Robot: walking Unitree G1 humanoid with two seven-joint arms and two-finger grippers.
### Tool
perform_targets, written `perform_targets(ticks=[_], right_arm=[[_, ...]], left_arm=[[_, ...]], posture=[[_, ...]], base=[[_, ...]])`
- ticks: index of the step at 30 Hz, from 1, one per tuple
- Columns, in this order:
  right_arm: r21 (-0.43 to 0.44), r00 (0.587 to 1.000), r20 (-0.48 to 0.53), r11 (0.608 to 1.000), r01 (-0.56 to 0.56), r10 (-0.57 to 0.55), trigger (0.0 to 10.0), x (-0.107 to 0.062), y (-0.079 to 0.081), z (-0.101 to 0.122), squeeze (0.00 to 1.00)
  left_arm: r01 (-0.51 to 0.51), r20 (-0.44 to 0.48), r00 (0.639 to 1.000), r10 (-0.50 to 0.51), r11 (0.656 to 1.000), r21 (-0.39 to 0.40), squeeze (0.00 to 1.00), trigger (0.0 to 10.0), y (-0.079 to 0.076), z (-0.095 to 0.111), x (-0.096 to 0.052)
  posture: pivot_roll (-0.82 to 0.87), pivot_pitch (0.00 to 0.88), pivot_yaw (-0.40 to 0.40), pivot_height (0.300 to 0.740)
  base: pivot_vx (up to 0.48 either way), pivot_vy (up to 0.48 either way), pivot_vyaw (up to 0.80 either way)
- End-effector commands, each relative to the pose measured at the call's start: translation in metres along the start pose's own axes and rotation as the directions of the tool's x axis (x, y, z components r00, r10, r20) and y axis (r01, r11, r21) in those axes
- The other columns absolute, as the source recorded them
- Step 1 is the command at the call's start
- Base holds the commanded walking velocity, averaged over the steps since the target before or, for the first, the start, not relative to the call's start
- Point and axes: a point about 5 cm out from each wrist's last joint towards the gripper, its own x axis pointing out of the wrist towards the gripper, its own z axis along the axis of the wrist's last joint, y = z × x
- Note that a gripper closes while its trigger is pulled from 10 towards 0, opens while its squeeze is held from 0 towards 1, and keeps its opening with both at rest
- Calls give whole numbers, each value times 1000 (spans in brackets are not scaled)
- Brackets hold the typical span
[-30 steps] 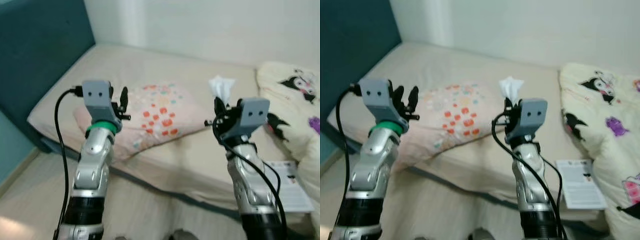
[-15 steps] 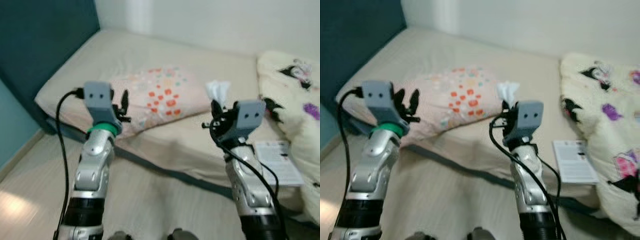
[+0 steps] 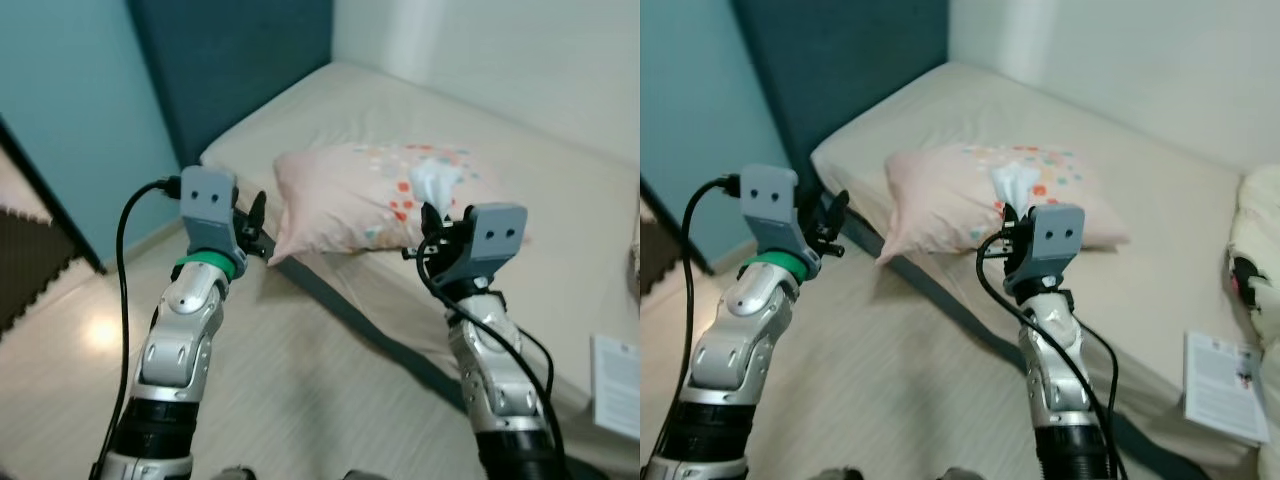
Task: Clean up the room
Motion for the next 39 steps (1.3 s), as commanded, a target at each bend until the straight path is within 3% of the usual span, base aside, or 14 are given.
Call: perform_targets(ticks=[1, 15, 28, 39], right_arm=[[0, 1000, -3, 1000, -18, 18, 10000, 2, 2, 0, 0], [3, 998, 8, 998, -66, 66, 10000, 6, 11, 2, 0], [18, 972, 5, 972, -236, 236, 10000, 4, 33, 3, 0], [25, 969, -1, 969, -247, 247, 10000, 4, 33, 1, 0]], left_arm=[[-12, -19, 1000, 12, 1000, 14, 0, 10000, 2, -3, -1], [-47, -44, 998, 48, 998, 28, 0, 10000, 7, -4, 0], [-66, -63, 996, 69, 997, 42, 0, 10000, 4, -8, 0], [-85, -66, 994, 88, 995, 55, 0, 10000, 6, -10, 0]], posture=[[-102, 0, 12, 705], [-99, 0, 12, 705], [-98, 0, 3, 705], [-97, 0, -1, 705]], base=[[0, 0, 744], [0, 0, 744], [0, 0, 744], [0, 0, 742]])
